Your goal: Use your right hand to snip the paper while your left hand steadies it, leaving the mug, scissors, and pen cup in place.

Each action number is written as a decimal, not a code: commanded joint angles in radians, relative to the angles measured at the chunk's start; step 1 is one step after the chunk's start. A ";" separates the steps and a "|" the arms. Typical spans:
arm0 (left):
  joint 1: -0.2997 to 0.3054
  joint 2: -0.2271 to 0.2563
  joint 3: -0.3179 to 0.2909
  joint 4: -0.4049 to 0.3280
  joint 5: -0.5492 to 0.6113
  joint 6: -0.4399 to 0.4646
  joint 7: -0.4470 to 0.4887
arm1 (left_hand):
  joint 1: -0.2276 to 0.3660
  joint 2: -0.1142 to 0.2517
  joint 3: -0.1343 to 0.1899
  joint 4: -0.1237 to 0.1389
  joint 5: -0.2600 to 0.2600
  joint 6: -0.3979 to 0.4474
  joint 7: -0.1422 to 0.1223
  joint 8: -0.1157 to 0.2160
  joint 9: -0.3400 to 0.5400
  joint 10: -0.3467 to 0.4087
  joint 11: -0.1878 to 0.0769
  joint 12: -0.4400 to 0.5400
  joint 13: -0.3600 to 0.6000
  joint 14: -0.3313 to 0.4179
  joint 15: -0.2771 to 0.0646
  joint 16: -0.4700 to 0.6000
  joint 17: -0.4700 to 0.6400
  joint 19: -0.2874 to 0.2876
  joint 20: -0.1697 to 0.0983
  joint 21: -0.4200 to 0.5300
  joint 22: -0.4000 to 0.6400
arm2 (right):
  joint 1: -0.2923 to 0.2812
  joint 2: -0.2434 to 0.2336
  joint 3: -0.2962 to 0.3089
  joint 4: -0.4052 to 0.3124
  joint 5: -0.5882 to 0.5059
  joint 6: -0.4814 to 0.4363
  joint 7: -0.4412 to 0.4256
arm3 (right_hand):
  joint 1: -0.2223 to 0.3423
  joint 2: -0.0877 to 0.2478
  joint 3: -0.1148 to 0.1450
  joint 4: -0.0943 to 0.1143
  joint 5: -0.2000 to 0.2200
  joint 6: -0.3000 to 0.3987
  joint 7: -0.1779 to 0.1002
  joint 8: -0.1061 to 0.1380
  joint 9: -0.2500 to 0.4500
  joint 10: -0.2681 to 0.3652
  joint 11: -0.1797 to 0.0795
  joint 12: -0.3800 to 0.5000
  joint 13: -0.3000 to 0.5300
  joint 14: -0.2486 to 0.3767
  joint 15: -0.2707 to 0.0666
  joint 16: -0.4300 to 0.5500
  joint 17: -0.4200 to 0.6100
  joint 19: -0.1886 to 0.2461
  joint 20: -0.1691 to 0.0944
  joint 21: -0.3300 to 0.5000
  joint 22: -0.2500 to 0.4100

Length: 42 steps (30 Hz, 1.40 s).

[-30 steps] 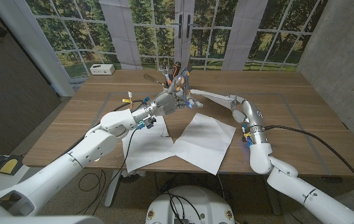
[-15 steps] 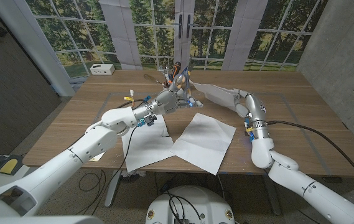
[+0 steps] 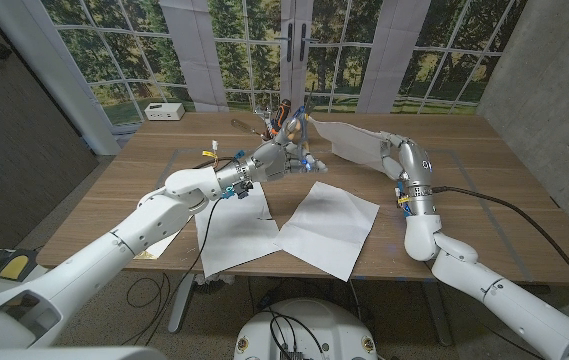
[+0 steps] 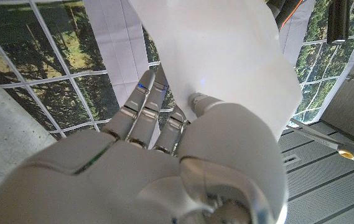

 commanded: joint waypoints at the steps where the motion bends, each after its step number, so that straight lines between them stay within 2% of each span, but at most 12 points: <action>1: -0.016 -0.007 0.008 -0.006 0.010 0.019 -0.001 | 0.011 -0.003 -0.001 -0.005 -0.004 0.001 0.008 0.009 0.003 0.034 -0.033 0.009 0.002 0.010 -0.071 0.007 0.006 -0.001 -0.002 0.002 0.004 | 0.072 0.020 -0.040 0.096 -0.016 0.011 -0.036 | 0.005 -0.002 0.007 0.004 -0.002 -0.003 -0.002 -0.003 0.004 0.000 -0.004 0.009 0.004 -0.002 -0.168 -0.001 0.006 -0.004 -0.062 0.006 0.003; 7: -0.009 -0.002 0.010 -0.021 0.005 0.030 0.004 | 0.013 -0.004 -0.001 -0.005 -0.004 0.001 0.006 0.009 0.003 0.031 -0.031 0.009 0.005 0.009 -0.069 0.007 0.006 -0.002 -0.002 0.002 0.004 | 0.105 0.021 -0.047 0.133 -0.007 0.006 -0.049 | 0.005 -0.003 0.009 0.005 -0.002 -0.001 -0.002 -0.004 0.003 0.000 -0.004 0.011 0.007 -0.002 -0.168 -0.003 0.010 -0.006 -0.062 0.009 0.004; 11: -0.016 -0.012 0.011 -0.008 -0.079 0.105 -0.025 | 0.013 -0.004 -0.001 -0.005 -0.004 0.000 0.005 0.008 0.003 0.029 -0.031 0.008 0.004 0.010 -0.070 0.007 0.006 -0.002 -0.001 0.002 0.005 | 0.117 0.006 -0.048 0.125 -0.011 0.011 -0.053 | 0.005 -0.005 0.009 0.004 -0.002 -0.001 -0.003 -0.005 0.003 0.000 -0.004 0.012 0.008 -0.001 -0.169 -0.003 0.013 -0.007 -0.062 0.011 0.004; 22: 0.001 0.002 -0.001 -0.033 -0.070 0.104 -0.007 | 0.015 -0.006 -0.001 -0.004 -0.004 0.000 0.007 0.007 0.002 0.029 -0.030 0.007 0.003 0.013 -0.069 0.009 0.007 -0.003 -0.002 0.002 0.005 | 0.187 0.002 -0.072 0.178 -0.034 0.048 -0.083 | 0.004 -0.005 0.010 0.004 -0.002 0.003 -0.003 -0.006 0.003 0.001 -0.005 0.016 0.012 -0.001 -0.169 -0.005 0.018 -0.008 -0.064 0.016 0.004; 30: -0.023 0.000 0.012 -0.025 -0.057 0.110 -0.037 | 0.017 -0.004 0.001 -0.003 -0.003 0.001 0.005 0.007 0.000 0.031 -0.031 0.008 0.002 0.013 -0.069 0.009 0.007 -0.003 0.000 0.002 0.005 | 0.223 0.005 -0.082 0.220 -0.038 0.063 -0.110 | 0.003 -0.006 0.012 0.004 -0.002 0.006 -0.003 -0.007 0.003 -0.001 -0.005 0.017 0.016 -0.002 -0.169 -0.009 0.023 -0.012 -0.067 0.019 0.005; 37: -0.055 -0.010 0.032 -0.007 -0.051 0.125 -0.076 | 0.017 -0.005 0.000 -0.003 -0.004 0.001 0.007 0.007 0.002 0.031 -0.029 0.008 0.003 0.008 -0.066 0.008 0.008 -0.007 0.002 0.001 0.005 | 0.215 0.026 -0.062 0.231 -0.069 0.081 -0.134 | 0.002 -0.007 0.014 0.006 -0.001 0.009 -0.003 -0.008 0.003 -0.006 -0.004 0.015 0.017 -0.006 -0.169 -0.016 0.026 -0.017 -0.071 0.023 0.005; 42: -0.061 -0.010 0.033 -0.011 -0.033 0.112 -0.077 | 0.018 -0.001 0.002 -0.002 -0.005 -0.002 0.007 0.006 0.002 0.029 -0.030 0.007 0.002 0.002 -0.065 0.006 0.008 -0.009 0.005 0.000 0.006 | 0.209 0.014 -0.074 0.213 -0.096 0.067 -0.134 | 0.001 -0.009 0.016 0.006 -0.001 0.010 -0.003 -0.010 0.002 -0.010 -0.005 0.011 0.013 -0.011 -0.169 -0.024 0.030 -0.022 -0.072 0.028 0.005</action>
